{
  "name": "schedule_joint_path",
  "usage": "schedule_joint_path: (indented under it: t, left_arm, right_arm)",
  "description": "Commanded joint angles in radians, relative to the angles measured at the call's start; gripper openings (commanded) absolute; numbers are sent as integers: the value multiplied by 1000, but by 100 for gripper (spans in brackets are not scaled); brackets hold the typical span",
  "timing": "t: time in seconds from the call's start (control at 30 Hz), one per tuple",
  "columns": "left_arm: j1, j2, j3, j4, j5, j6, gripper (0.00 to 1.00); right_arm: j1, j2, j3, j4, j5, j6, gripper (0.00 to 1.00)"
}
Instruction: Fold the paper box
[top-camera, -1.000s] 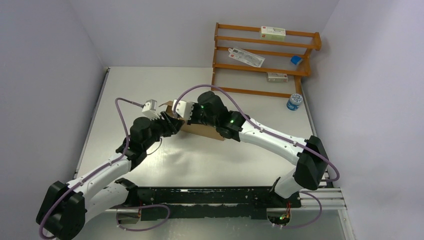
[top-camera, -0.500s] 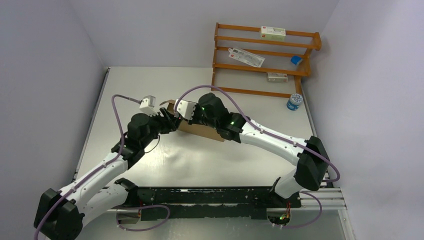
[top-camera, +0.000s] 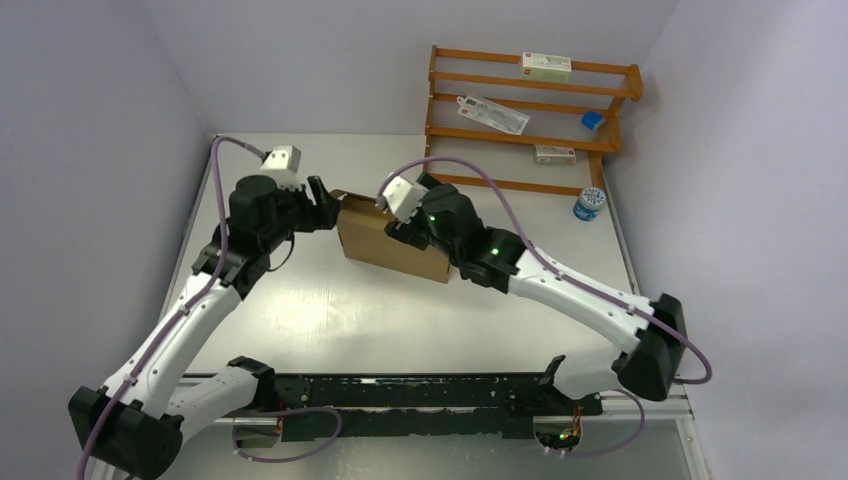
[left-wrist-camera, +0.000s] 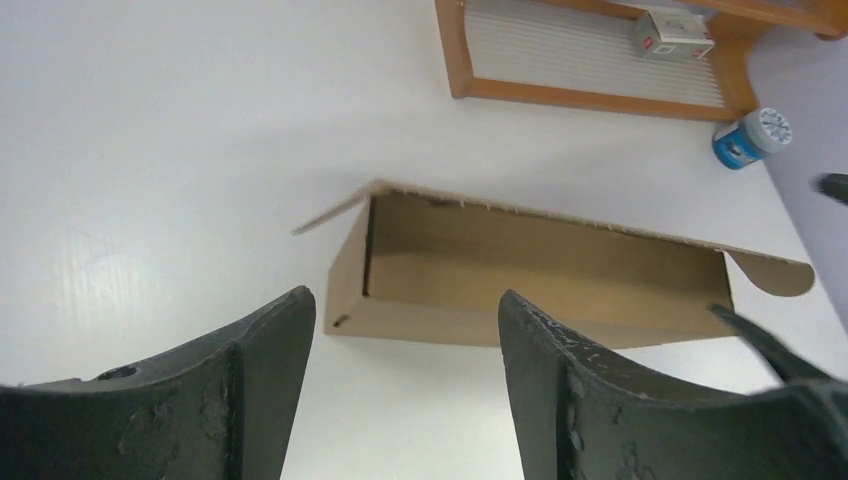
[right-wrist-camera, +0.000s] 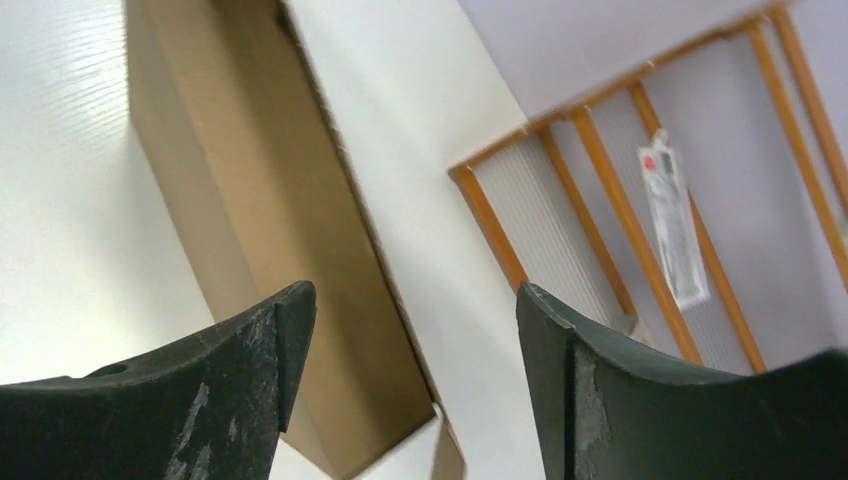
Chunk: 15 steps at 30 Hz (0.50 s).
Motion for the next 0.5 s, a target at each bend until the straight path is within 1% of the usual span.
schedule_joint_path:
  t: [0.0, 0.13, 0.27, 0.37, 0.47]
  left_arm:
    - [45, 90, 148, -147, 98, 182, 73]
    - [59, 171, 256, -200, 148, 266, 73]
    - [76, 218, 318, -241, 156, 322, 73]
    - [88, 254, 375, -290, 181, 360, 74]
    - [95, 282, 414, -323, 194, 416, 74]
  right_arm:
    - [-17, -125, -39, -48, 155, 149, 79]
    - [-75, -178, -27, -151, 120, 287, 81]
    - [-154, -198, -23, -251, 80, 385, 79]
    - [-199, -195, -30, -314, 18, 433, 76]
    - [-210, -196, -59, -329, 6, 448, 74]
